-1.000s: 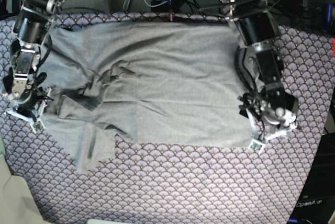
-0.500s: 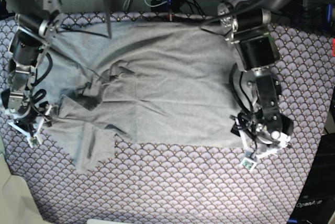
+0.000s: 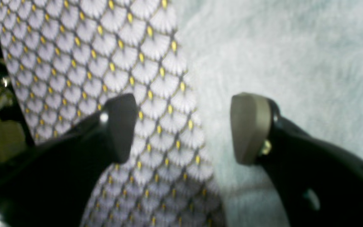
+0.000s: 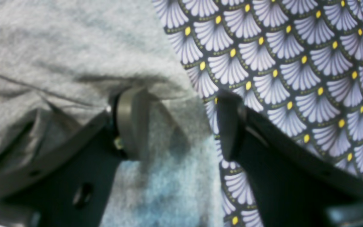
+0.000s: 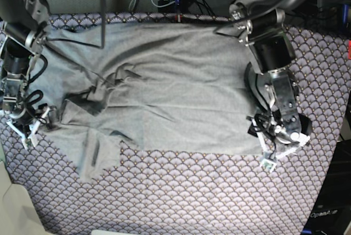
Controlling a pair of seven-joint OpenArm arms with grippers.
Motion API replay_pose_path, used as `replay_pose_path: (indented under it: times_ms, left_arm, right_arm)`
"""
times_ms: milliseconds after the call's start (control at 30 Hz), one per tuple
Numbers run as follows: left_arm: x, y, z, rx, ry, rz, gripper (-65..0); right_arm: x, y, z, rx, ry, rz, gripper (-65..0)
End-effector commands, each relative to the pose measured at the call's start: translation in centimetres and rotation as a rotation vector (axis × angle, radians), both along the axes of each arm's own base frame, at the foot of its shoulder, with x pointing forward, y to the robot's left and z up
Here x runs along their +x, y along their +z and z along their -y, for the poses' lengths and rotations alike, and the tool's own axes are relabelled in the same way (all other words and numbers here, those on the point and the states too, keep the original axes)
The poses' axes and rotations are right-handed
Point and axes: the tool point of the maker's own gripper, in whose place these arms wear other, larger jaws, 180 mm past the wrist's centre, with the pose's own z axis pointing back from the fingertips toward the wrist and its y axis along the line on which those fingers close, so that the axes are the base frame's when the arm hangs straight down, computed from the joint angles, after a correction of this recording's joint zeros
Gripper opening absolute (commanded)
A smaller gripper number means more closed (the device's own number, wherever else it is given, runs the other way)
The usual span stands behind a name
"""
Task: Fold the T-shirt properly
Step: 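Lower both grippers to the shirt's hem edge and grasp it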
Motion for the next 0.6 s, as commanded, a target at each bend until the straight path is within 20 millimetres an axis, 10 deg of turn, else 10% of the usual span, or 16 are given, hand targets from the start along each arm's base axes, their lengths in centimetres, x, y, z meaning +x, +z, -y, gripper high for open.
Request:
replay_pose_path:
  times_ms: [0, 233, 567]
  left_arm:
    - [1.3, 1.8, -0.1, 0.003, 0.003, 0.054, -19.6]
    - [0.8, -1.2, 0.6, -0.036, -0.020, -0.026, -19.6]
    - [3.2, -0.7, 1.3, -0.110, 0.020, 0.103, -19.6]
  right_arm:
    - [0.6, 1.1, 1.0, -0.025, -0.008, 0.018, -36.0]
    - [-0.3, -0.4, -0.2, -0.007, 0.002, -0.011, -64.6]
    - [-1.0, -1.4, -0.8, 0.001, 0.007, -0.031, -63.5]
